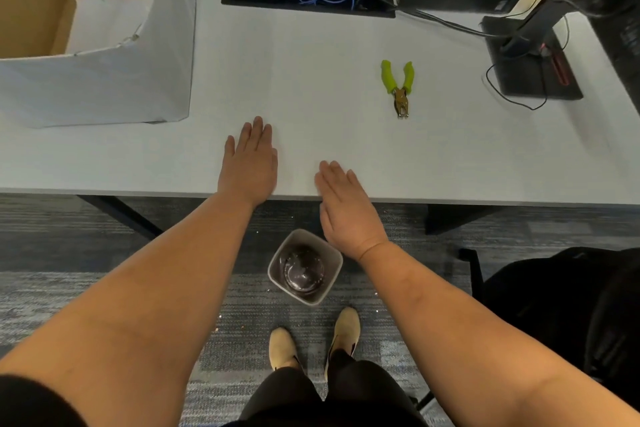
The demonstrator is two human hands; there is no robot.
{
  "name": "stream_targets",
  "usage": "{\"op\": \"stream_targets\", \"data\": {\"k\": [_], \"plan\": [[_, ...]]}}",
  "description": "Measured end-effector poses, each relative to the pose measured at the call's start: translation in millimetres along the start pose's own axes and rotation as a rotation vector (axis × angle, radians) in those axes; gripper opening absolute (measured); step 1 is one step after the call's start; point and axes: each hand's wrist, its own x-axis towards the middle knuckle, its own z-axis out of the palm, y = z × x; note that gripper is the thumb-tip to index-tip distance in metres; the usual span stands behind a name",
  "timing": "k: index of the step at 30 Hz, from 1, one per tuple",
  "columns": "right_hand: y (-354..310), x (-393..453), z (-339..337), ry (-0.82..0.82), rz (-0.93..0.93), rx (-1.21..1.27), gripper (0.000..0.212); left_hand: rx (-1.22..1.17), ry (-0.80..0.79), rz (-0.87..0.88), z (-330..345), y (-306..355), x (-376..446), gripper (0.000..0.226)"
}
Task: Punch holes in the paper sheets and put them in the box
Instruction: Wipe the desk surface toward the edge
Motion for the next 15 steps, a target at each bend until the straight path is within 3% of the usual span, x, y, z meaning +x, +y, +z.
{"op": "stream_targets", "data": {"k": [8,12,15], "plan": [[-15.7,-40.4,35.2,-0.119,-0.374,0.056,0.061,-0.010,0.036,0.010,2.9,-1.3,0.2,0.054],[-18.1,-44.9,39.6,-0.214,-0.288,0.030,0.058,-0.040,0.076,0.022,4.7,-1.8,-0.1,0.052],[-18.1,-38.2,33.5,-0.179,-0.269,-0.023,0.067,-0.119,0.124,0.043,6.2,-3.1,-1.8,0.049]]}}
